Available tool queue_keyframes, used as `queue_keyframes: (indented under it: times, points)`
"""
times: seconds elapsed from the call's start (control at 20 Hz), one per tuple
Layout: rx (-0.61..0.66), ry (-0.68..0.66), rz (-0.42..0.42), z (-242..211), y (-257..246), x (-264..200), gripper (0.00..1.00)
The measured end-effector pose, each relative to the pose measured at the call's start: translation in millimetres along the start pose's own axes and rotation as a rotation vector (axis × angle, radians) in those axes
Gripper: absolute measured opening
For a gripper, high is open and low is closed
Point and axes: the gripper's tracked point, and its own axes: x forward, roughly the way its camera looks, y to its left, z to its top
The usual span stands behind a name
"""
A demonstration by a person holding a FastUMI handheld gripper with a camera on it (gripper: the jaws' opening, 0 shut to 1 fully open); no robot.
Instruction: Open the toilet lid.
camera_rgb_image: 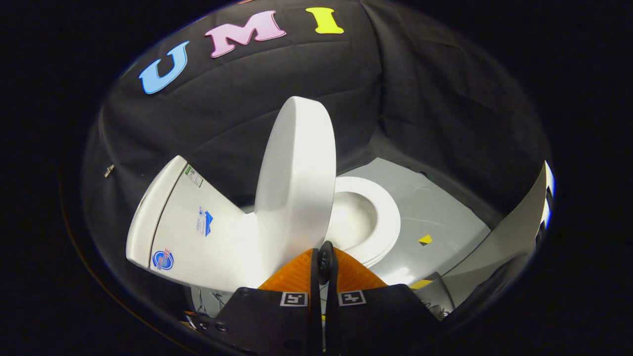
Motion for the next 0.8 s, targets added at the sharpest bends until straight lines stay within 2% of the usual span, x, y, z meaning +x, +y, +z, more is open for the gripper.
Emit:
queue_keyframes:
  times: [0.5, 0.8]
  points:
    - [-0.177, -0.168, -0.098, 6.6, 62.2, -28.7, 0.08]
    - [-0.281, -0.258, -0.098, 3.1, 110.0, -44.5, 0.08]
